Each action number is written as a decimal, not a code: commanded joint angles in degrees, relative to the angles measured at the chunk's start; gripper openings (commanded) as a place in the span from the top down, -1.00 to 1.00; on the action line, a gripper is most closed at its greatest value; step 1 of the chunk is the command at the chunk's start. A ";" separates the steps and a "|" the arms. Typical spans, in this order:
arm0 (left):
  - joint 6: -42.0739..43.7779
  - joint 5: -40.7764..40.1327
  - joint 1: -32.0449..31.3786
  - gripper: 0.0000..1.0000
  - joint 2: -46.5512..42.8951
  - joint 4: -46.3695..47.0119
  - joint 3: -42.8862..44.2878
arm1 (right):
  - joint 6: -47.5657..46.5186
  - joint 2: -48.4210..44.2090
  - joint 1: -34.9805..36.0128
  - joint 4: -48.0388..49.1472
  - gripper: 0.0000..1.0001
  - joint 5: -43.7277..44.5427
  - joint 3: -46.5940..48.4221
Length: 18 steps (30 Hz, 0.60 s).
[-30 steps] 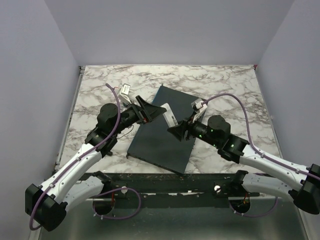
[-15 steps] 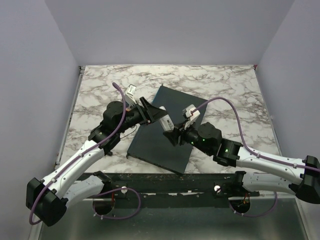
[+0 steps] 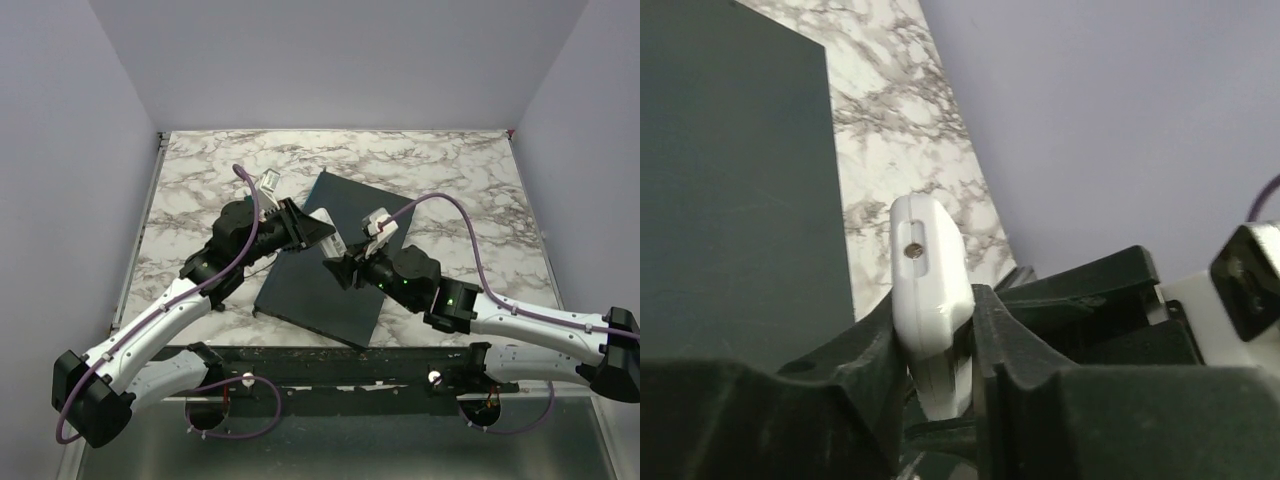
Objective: Load the batteries into the remote control
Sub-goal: Adjust the remote control.
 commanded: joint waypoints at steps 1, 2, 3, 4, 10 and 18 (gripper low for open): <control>1.09 -1.33 -0.72 0.62 0.20 -0.22 1.25 | -0.88 -0.25 0.72 2.26 0.99 2.12 1.25; 1.14 -1.24 -0.83 0.72 0.20 -0.01 1.14 | -0.93 -0.32 0.77 2.34 0.96 2.13 1.17; 1.27 -1.08 -0.91 0.81 0.16 0.30 1.04 | -0.86 -0.49 0.80 2.39 0.88 2.13 1.07; 1.35 -0.91 -0.90 0.90 0.08 0.70 0.82 | -0.59 -0.69 0.81 2.47 0.68 2.09 0.91; 1.62 -0.95 -0.94 1.00 -1.34 3.71 -1.48 | -1.11 -5.59 0.80 5.68 -0.76 -1.42 -2.84; 1.01 3.34 -0.82 1.00 -2.38 9.12 -4.16 | -1.65 -14.47 0.81 -3.24 -0.76 -3.86 -1.56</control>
